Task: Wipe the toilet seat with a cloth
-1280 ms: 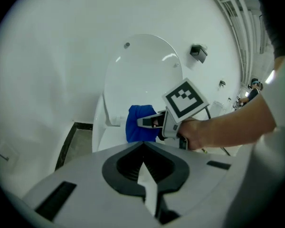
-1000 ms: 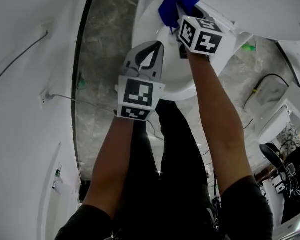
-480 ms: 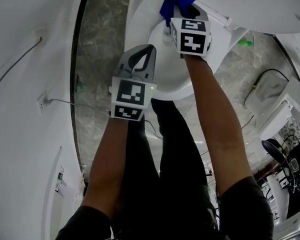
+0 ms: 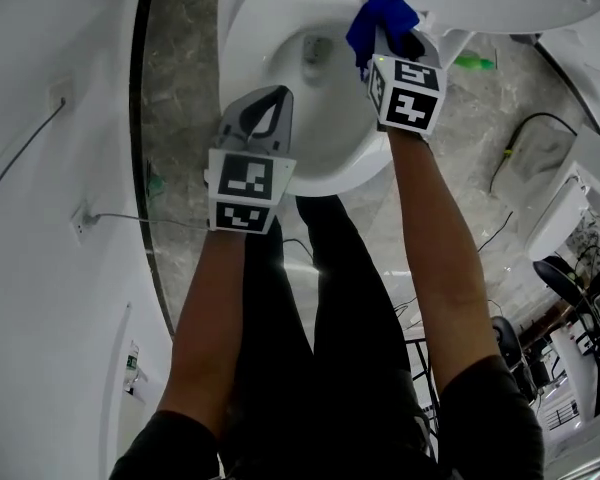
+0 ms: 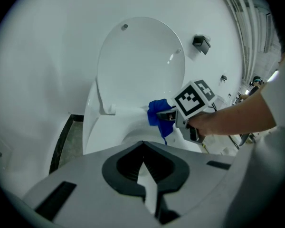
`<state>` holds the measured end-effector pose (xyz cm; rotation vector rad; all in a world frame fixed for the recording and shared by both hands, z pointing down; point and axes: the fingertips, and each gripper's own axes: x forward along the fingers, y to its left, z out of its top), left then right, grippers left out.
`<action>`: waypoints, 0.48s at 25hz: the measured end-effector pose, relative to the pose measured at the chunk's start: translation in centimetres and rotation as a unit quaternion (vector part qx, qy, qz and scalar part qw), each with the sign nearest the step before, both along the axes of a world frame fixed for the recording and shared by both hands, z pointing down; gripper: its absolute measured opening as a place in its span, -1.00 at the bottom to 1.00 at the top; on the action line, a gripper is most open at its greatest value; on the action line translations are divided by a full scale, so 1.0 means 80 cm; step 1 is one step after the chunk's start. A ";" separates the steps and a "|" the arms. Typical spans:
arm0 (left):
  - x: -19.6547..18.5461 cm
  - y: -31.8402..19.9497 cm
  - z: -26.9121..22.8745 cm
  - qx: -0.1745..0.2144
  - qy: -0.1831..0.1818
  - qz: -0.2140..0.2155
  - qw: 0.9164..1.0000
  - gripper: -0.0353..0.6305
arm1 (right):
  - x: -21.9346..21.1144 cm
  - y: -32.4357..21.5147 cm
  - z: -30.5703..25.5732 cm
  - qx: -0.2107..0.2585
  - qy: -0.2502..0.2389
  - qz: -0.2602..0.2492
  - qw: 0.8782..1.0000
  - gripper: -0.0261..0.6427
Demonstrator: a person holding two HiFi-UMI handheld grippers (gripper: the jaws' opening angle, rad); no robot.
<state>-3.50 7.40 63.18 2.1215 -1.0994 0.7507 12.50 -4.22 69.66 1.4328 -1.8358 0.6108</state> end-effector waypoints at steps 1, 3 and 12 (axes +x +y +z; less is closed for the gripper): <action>0.003 0.002 0.002 -0.001 -0.001 0.004 1.000 -0.87 | 0.014 0.007 0.000 -0.001 0.001 0.011 1.000 -0.69; 0.008 0.005 0.004 -0.002 -0.005 0.010 1.000 -0.87 | 0.040 0.022 0.001 -0.004 0.003 0.028 1.000 -0.69; -0.016 0.001 0.017 0.005 -0.067 -0.033 0.997 -0.87 | 0.093 0.092 0.006 -0.011 0.039 0.034 0.999 -0.69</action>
